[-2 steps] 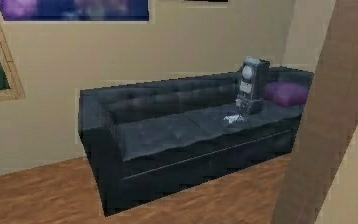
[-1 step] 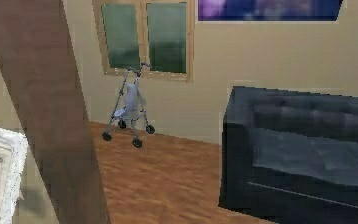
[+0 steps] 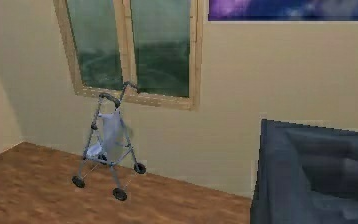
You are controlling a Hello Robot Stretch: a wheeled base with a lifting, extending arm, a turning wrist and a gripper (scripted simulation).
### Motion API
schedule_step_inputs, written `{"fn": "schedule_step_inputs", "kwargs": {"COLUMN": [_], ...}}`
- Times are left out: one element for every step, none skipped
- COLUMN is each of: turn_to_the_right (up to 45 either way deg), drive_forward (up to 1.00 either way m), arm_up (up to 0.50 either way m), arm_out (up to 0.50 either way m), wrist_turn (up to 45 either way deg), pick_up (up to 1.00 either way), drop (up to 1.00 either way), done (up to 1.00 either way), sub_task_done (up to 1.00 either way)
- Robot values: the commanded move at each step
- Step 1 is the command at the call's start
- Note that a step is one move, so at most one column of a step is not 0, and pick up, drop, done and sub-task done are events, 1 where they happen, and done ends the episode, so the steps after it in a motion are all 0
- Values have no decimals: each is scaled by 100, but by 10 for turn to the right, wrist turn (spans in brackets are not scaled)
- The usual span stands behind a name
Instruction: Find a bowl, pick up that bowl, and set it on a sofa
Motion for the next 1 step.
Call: {"fn": "schedule_step_inputs", "kwargs": {"turn_to_the_right": [-450], "drive_forward": [0], "arm_up": [0], "arm_out": [0], "wrist_turn": [0], "pick_up": [0], "drop": [0], "done": [0], "sub_task_done": [0]}}
